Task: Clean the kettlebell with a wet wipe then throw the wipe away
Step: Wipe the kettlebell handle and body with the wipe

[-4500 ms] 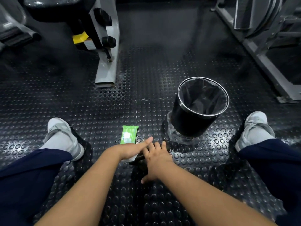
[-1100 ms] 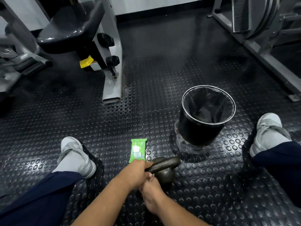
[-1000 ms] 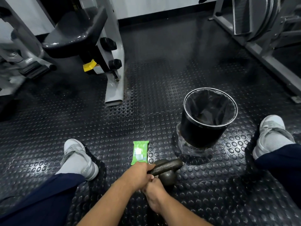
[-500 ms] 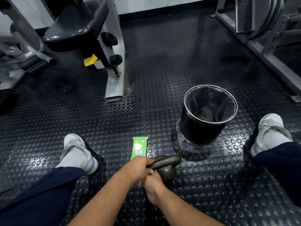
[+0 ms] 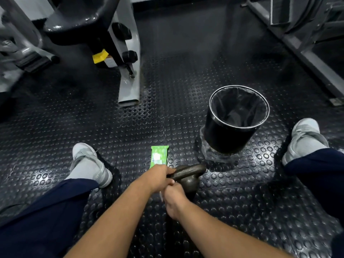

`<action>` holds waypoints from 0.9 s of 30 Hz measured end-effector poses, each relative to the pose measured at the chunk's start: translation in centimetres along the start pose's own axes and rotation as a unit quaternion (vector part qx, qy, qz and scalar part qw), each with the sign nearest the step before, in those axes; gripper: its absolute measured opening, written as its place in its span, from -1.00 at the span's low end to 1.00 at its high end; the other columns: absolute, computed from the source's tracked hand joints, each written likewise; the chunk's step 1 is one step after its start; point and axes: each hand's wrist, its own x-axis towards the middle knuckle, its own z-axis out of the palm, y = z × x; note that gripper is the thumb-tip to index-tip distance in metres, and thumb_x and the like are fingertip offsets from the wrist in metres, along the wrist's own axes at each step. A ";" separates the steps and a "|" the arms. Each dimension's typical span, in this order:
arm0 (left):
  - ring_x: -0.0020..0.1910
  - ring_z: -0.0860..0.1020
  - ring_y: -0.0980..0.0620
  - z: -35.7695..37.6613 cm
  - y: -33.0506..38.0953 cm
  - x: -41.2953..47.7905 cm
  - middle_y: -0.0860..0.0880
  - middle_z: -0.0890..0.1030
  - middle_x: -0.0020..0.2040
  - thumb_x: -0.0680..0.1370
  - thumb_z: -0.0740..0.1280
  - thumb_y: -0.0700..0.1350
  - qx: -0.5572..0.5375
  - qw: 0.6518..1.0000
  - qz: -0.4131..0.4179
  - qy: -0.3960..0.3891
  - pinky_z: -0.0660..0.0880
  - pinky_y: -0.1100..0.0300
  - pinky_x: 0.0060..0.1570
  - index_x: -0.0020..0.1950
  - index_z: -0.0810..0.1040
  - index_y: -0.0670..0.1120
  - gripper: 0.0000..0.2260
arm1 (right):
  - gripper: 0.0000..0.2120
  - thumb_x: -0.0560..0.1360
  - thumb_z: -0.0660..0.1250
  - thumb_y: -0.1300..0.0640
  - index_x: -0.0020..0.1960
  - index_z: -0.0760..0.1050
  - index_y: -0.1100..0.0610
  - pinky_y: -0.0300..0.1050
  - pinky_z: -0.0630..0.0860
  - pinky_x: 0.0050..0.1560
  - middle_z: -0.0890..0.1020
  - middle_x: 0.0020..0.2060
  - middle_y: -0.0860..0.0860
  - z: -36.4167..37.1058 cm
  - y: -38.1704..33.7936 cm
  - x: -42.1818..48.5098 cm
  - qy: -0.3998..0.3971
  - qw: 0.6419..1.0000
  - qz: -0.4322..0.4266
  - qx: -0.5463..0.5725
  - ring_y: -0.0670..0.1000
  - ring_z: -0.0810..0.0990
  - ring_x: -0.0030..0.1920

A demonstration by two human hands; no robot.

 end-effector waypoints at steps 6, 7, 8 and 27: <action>0.08 0.63 0.07 -0.7 -0.1 0.2 0.06 0.72 0.10 0.60 0.44 -0.09 -0.012 0.999 0.003 -0.031 0.53 0.18 0.14 0.32 0.66 0.11 -0.71 | -0.81 0.65 0.26 0.22 0.23 0.54 0.18 -0.18 0.65 -0.07 0.75 -0.02 0.10 0.0 0.5 -0.8 -0.026 0.997 -0.035 0.060 0.00 0.73 0.03; 0.11 0.63 0.08 -0.8 -0.2 0.2 0.07 0.72 0.13 0.60 0.43 -0.09 -0.019 0.999 0.003 -0.035 0.52 0.20 0.16 0.34 0.64 0.11 -0.69 | -0.80 0.65 0.26 0.24 0.25 0.54 0.19 -0.20 0.62 -0.17 0.75 -0.09 0.08 0.0 0.2 -0.5 -0.025 0.997 -0.024 0.068 -0.03 0.72 -0.07; 0.14 0.63 0.09 -0.9 -0.1 0.1 0.09 0.71 0.16 0.61 0.43 -0.10 -0.028 0.999 0.004 -0.039 0.51 0.21 0.17 0.36 0.63 0.12 -0.67 | -0.79 0.66 0.24 0.27 0.27 0.53 0.22 -0.21 0.57 -0.28 0.72 -0.20 0.05 -0.2 0.1 -0.1 -0.021 0.997 -0.015 0.076 -0.06 0.67 -0.21; 0.25 0.53 0.17 -1.2 -1.0 0.1 0.07 0.61 0.38 0.60 0.46 -0.11 -0.032 0.999 0.018 -0.030 0.30 0.38 0.24 0.49 0.53 0.02 -0.55 | -0.65 0.58 0.18 0.37 0.33 0.46 0.24 -0.26 0.32 -0.33 0.50 -0.28 -0.06 0.7 -0.6 -0.8 0.019 0.996 -0.002 0.085 -0.14 0.37 -0.34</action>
